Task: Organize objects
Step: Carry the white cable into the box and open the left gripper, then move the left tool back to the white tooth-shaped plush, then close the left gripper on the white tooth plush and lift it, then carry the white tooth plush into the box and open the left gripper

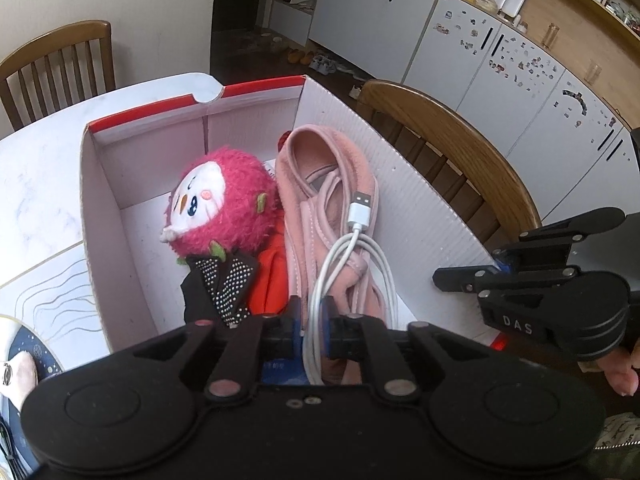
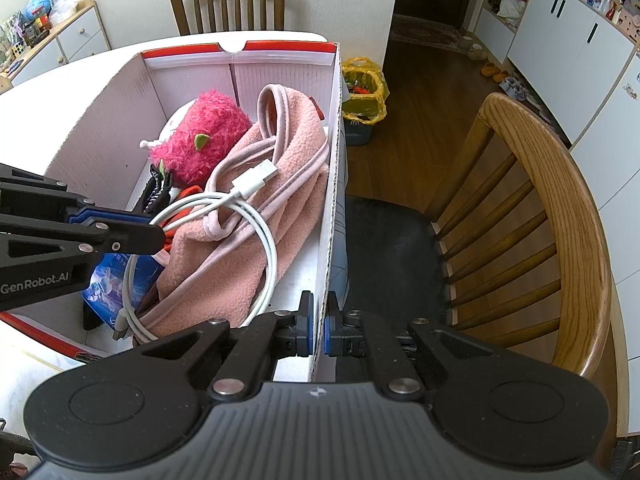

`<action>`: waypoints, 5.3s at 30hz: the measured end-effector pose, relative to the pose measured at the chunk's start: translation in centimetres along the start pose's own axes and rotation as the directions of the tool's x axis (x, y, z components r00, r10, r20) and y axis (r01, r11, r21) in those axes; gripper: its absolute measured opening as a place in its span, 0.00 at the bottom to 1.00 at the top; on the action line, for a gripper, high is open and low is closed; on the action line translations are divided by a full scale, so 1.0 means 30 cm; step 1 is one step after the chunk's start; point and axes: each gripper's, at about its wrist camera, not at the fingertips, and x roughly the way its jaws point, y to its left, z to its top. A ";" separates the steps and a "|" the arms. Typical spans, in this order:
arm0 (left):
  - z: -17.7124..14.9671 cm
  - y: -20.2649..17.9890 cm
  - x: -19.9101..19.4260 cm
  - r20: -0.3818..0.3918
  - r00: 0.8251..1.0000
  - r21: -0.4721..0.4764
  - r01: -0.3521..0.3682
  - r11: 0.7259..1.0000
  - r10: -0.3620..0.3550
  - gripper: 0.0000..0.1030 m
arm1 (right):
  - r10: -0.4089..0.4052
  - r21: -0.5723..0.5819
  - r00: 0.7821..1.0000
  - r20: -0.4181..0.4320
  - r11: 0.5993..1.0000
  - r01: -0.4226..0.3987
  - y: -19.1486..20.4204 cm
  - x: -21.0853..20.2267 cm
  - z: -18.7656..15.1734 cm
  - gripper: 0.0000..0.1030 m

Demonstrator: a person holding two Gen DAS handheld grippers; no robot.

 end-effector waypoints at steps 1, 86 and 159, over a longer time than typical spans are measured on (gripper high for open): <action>-0.001 0.002 -0.002 0.001 1.000 -0.003 0.002 1.000 -0.002 0.09 | 0.000 0.001 1.000 0.000 1.000 0.000 0.000 0.000 0.000 0.04; -0.232 0.622 -0.114 -0.018 0.906 -0.442 -0.386 0.809 0.423 0.98 | -0.005 -0.007 1.000 -0.003 1.000 0.005 -0.016 0.000 -0.019 0.04; 0.063 0.024 -0.186 0.100 0.975 -0.044 -0.195 0.980 0.199 0.55 | -0.006 0.000 1.000 -0.013 1.000 0.006 -0.009 0.003 -0.013 0.04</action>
